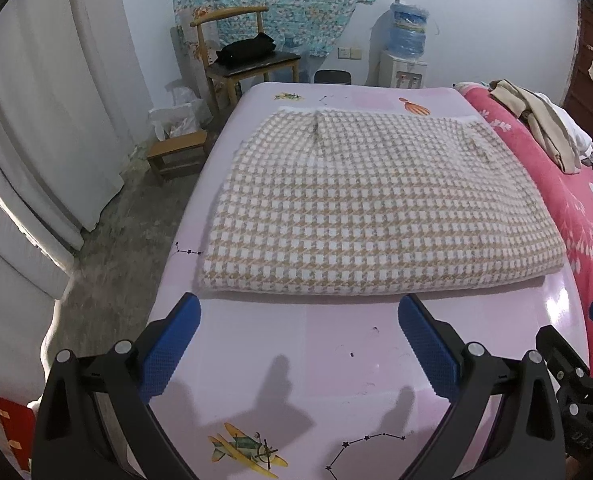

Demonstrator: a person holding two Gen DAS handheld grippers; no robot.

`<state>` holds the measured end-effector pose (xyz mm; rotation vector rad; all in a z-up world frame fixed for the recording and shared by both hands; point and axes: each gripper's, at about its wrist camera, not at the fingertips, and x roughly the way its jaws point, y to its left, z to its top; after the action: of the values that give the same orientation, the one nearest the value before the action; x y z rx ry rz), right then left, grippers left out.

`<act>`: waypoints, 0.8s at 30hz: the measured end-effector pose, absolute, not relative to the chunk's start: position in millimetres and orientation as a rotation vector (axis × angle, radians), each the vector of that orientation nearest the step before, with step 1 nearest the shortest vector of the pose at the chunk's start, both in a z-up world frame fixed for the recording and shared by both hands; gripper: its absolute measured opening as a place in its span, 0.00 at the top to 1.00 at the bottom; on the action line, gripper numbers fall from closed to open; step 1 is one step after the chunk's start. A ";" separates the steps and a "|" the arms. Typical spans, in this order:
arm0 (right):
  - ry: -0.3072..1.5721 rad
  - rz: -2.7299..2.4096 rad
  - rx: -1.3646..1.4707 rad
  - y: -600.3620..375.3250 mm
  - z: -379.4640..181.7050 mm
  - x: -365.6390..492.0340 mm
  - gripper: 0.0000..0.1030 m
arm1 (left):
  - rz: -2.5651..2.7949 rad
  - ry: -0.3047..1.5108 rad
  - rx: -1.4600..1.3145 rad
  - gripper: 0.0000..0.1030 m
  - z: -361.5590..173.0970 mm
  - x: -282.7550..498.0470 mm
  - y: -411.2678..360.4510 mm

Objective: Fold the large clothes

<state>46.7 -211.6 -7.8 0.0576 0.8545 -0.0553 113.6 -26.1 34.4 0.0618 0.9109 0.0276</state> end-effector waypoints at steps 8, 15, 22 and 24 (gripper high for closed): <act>0.864 -0.054 0.052 -211.1 -8.5 48.3 0.08 | 0.027 0.914 0.048 0.05 33.6 114.3 -24.1; 0.868 -0.055 0.048 -208.7 -9.1 49.6 0.08 | 0.024 0.918 0.036 0.05 33.1 114.6 -24.0; 0.869 -0.058 0.046 -208.7 -8.7 50.1 0.08 | 0.022 0.920 0.028 0.05 33.1 115.0 -23.7; 0.870 -0.059 0.046 -208.8 -8.7 50.0 0.08 | 0.021 0.921 0.027 0.05 33.2 114.9 -23.9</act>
<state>50.0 -208.8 -8.7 0.0456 0.8700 -0.0585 114.9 -23.9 33.2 0.0271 0.9213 0.0210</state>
